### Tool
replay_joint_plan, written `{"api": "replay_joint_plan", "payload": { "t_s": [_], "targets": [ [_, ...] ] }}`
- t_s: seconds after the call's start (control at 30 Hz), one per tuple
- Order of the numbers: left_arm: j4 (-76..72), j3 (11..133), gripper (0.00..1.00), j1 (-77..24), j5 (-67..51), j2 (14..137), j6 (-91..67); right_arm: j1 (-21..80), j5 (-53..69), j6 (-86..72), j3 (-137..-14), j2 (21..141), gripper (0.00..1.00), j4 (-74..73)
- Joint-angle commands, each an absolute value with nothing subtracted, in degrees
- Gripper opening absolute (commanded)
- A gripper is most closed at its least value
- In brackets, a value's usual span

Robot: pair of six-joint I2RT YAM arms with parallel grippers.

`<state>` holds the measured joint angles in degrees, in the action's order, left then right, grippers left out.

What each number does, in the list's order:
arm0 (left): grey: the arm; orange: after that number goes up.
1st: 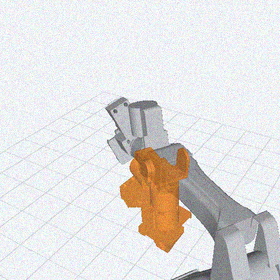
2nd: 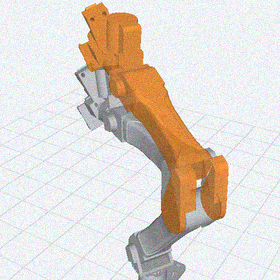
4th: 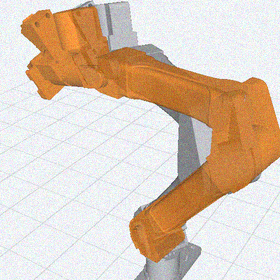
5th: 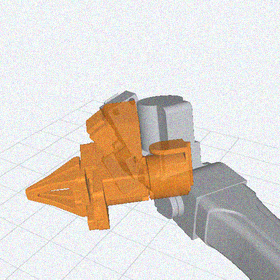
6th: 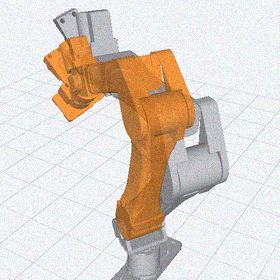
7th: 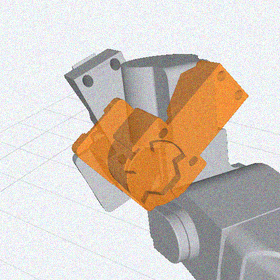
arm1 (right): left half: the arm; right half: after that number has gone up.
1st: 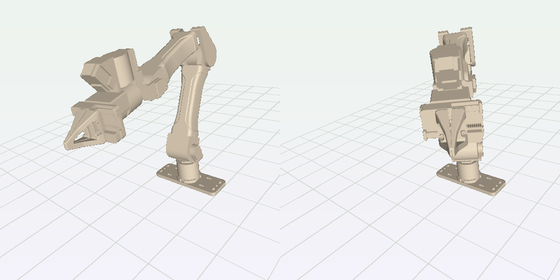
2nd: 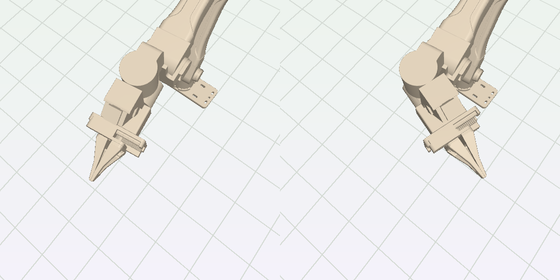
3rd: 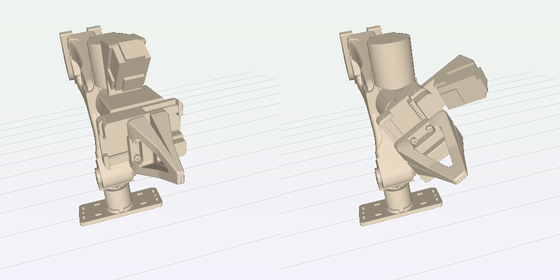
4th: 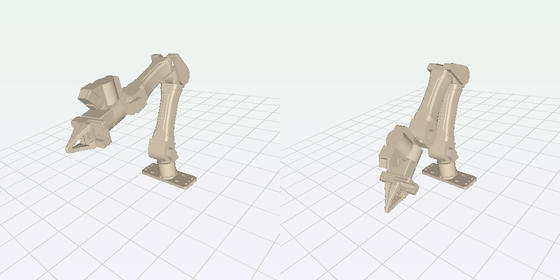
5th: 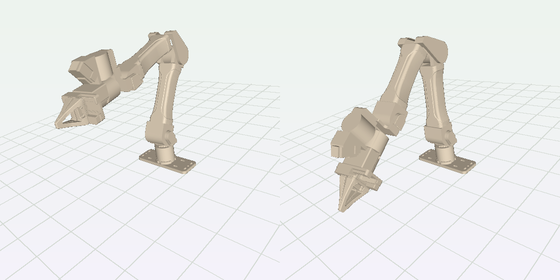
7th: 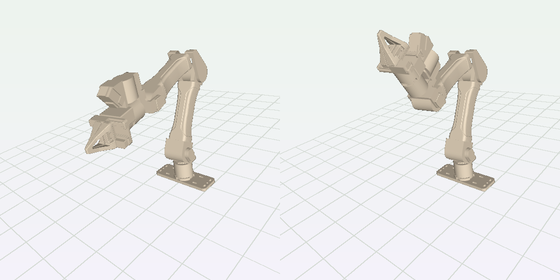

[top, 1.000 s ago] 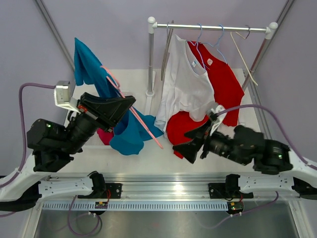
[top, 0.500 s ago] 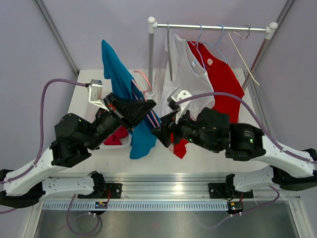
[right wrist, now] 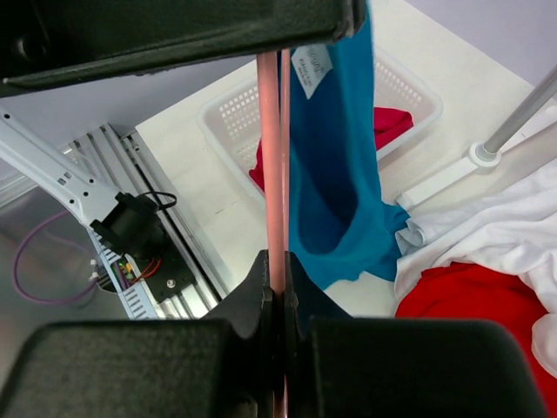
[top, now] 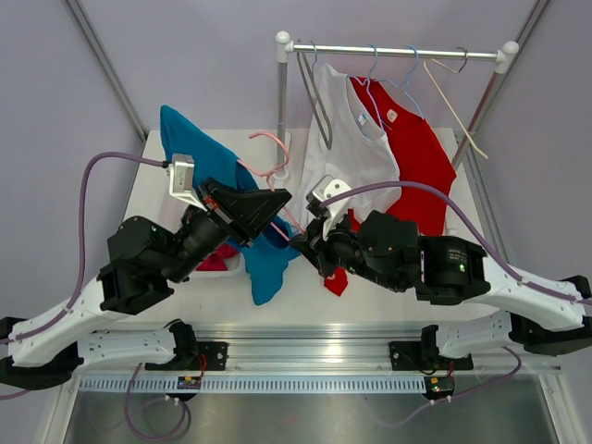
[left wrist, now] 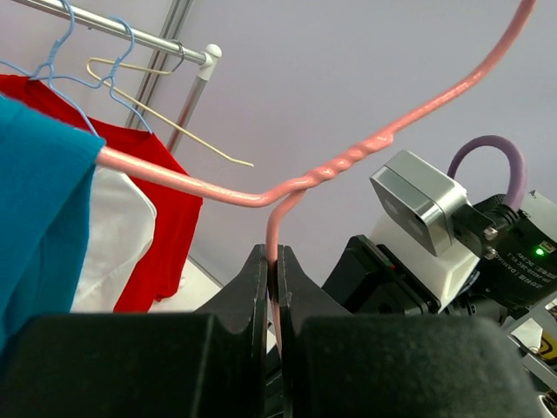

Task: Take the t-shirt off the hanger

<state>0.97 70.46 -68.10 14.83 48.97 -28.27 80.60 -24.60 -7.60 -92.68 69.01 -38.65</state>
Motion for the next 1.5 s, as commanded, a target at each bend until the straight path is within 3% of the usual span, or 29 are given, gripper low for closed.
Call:
{"api": "replay_joint_plan", "payload": {
  "t_s": [0.0,0.03,0.07,0.13,0.17,0.3,0.43,0.63,0.93,1.07,1.17,1.2,1.23,1.33,1.47],
  "targets": [
    [-3.3,70.5,0.04,-68.2,15.7,46.5,-26.0,80.5,-30.2,-8.2,-92.3,66.2,0.0,-37.1],
    [-2.9,70.7,0.09,-68.2,15.5,46.6,-25.1,80.5,-30.4,-8.3,-92.1,65.3,0.0,-36.4],
    [-2.5,70.9,0.3,-68.2,14.9,46.3,-24.4,80.5,-30.4,-8.7,-91.8,64.7,0.0,-35.9],
    [1.0,72.1,0.57,-68.2,14.8,45.8,-22.6,80.5,-30.8,-9.1,-91.1,62.7,0.0,-34.5],
    [3.6,72.4,0.75,-68.2,15.2,45.3,-22.2,80.5,-30.8,-9.1,-90.8,62.1,0.0,-34.0],
    [8.5,73.1,0.96,-68.3,15.4,42.1,-21.2,80.5,-30.9,-9.0,-89.6,59.2,0.0,-32.0],
    [14.1,74.0,0.99,-68.2,14.9,39.3,-20.2,80.5,-31.8,-8.3,-89.1,58.4,0.0,-30.1],
    [18.7,68.1,0.99,-68.2,26.2,39.1,-15.5,80.5,-29.9,-7.6,-88.3,56.4,0.0,-27.3],
    [14.2,73.8,0.99,-68.2,34.7,56.1,-1.8,80.4,-22.3,-9.1,-88.6,54.9,0.0,-27.0],
    [10.6,77.2,0.99,-68.0,43.6,61.2,3.9,80.5,-20.8,-10.0,-87.4,53.0,0.0,-26.8],
    [9.1,77.6,0.54,-67.6,49.7,61.7,7.8,80.5,-21.1,-10.5,-86.7,51.4,0.0,-27.7],
    [8.7,77.1,0.3,-67.5,50.3,61.0,8.3,80.5,-21.4,-10.8,-86.3,50.5,0.0,-28.1],
    [7.9,76.3,0.2,-67.4,50.7,60.0,8.5,80.4,-22.0,-11.0,-86.0,49.9,0.0,-28.5],
    [5.4,73.9,0.0,-66.3,51.4,55.4,9.0,80.5,-22.9,-11.9,-84.7,48.5,0.0,-31.5],
    [9.1,77.1,0.0,-59.4,46.6,52.8,7.5,80.5,-18.7,-15.3,-83.7,48.3,0.0,-39.0]
  ]
}}
